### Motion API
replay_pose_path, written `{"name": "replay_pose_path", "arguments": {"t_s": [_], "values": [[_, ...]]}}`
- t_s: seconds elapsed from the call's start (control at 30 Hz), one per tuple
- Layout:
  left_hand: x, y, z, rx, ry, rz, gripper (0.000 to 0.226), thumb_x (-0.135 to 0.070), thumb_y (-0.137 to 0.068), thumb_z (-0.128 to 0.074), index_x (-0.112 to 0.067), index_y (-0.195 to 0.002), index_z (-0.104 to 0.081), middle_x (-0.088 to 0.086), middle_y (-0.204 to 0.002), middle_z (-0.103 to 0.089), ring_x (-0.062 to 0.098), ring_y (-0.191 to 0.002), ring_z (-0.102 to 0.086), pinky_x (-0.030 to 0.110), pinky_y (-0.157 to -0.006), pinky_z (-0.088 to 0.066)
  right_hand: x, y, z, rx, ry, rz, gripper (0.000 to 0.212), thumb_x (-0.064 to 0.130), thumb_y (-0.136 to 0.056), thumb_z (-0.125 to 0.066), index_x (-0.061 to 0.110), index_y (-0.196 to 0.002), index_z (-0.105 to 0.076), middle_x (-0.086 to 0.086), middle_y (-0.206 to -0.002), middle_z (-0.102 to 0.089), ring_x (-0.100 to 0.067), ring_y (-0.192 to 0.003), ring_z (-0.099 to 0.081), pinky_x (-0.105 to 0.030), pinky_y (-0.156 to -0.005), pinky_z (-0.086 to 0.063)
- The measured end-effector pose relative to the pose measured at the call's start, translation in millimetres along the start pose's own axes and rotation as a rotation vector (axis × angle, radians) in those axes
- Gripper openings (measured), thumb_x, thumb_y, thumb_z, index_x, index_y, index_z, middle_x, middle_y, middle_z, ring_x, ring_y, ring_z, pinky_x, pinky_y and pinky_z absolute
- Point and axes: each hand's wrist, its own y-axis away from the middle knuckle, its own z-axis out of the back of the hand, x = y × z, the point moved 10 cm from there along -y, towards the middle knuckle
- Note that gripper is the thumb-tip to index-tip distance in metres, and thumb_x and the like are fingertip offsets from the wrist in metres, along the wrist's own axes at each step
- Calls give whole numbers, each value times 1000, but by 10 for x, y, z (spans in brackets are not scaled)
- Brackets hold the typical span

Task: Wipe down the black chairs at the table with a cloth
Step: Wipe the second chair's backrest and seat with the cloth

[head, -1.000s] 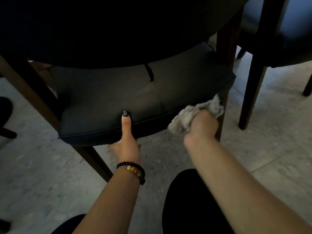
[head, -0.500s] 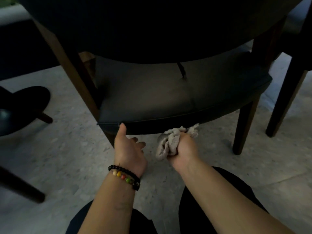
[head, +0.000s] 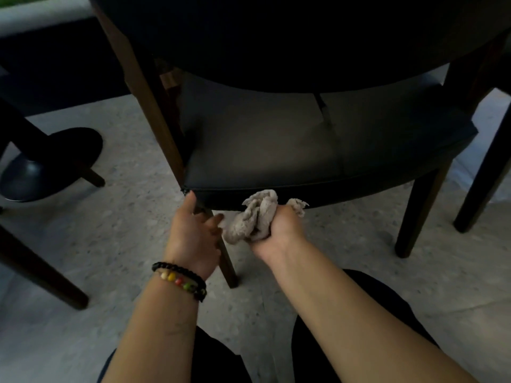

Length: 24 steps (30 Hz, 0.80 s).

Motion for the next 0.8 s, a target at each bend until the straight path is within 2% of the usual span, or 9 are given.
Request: {"name": "replay_pose_path", "arguments": {"t_s": [0.13,0.2,0.33,0.43,0.5,0.53,0.6,0.7,0.8], "values": [[-57,-85,175,-43,83,7,56,-52,-90,-45,-8,-123,-56,4,-123,-60,25,-127,-46,51,-117,-18,58,22,-38,47,-88,-18,59,38,-103,-19,10,-81,-66,-16,-80,-67,-27,-81,-61,-41,-79,-47],[-54,-74,140,-41,96,4,67,-49,-89,-50,-7,-141,-42,10,-139,-52,29,-135,-39,52,-116,-19,129,119,14,78,-97,-37,55,41,-104,-24,9,-91,-66,-19,-79,-71,-32,-85,-61,-45,-71,-49],[-43,-98,45,-51,170,-8,78,-48,-85,-61,-9,-146,-33,14,-138,-50,35,-126,-48,51,-110,-32,295,538,144,201,81,31,48,31,-102,-40,13,-69,-70,-7,-69,-70,-18,-66,-68,-34,-68,-53],[-34,-149,25,-59,240,25,88,-57,-77,-67,-8,-143,-36,14,-130,-55,34,-116,-55,50,-107,-37,650,830,18,177,587,343,28,21,-90,-53,23,-66,-67,4,-64,-66,-9,-64,-67,-28,-62,-51],[-5,-174,18,-68,305,49,92,-62,-73,-68,-8,-142,-39,15,-125,-58,35,-112,-58,50,-105,-41,1020,1027,-466,186,906,803,17,19,-86,-59,28,-73,-67,8,-71,-65,-6,-70,-64,-22,-65,-49],[11,-170,21,-83,323,53,93,-64,-73,-68,-8,-141,-40,15,-125,-59,34,-111,-59,50,-103,-42,1117,1109,-771,216,1020,1028,11,18,-86,-63,27,-86,-68,7,-83,-66,-6,-80,-63,-18,-69,-48],[23,-163,16,-111,332,32,87,-64,-75,-67,-10,-140,-42,13,-126,-58,31,-109,-59,47,-102,-43,1008,1056,-1356,298,1326,1331,35,18,-84,-67,18,-119,-64,-1,-117,-60,-15,-108,-57,-23,-86,-47],[50,-182,17,-124,324,-7,65,-58,-82,-65,-13,-127,-54,8,-124,-60,26,-107,-60,43,-101,-44,457,465,-1746,294,2023,1316,55,30,-87,-62,26,-140,-49,-3,-147,-41,-26,-139,-31,-46,-116,-23],[64,-215,31,-136,365,-12,53,-54,-84,-62,-13,-118,-59,8,-114,-66,28,-103,-62,45,-99,-47,318,298,-1730,219,2132,1406,49,27,-85,-61,25,-134,-55,-5,-147,-42,-27,-140,-27,-47,-119,-11]]}}
